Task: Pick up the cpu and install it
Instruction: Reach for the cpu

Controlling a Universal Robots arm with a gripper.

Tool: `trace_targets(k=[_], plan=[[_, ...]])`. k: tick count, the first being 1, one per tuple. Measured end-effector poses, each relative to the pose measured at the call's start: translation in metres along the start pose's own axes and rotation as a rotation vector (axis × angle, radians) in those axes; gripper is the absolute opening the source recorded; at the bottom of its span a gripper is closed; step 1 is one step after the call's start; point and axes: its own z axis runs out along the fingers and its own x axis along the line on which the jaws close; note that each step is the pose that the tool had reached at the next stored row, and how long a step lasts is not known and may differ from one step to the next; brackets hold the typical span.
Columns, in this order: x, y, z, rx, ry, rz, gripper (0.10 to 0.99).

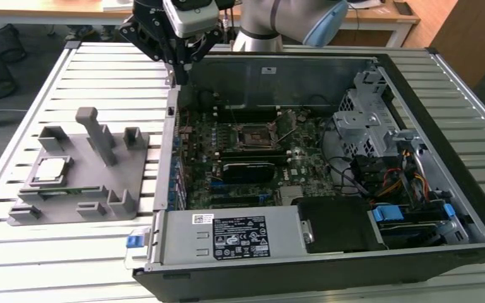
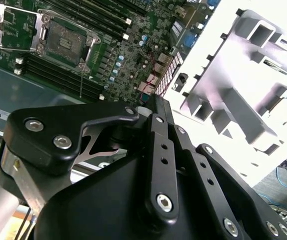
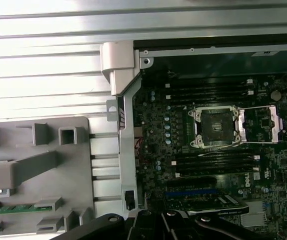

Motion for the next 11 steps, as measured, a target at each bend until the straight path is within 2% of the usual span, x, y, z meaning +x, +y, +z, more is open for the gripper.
trace_targets(k=[11], plan=[[0.0043, -0.0003, 0.0002, 0.0, 0.0001, 0.0, 0.106]])
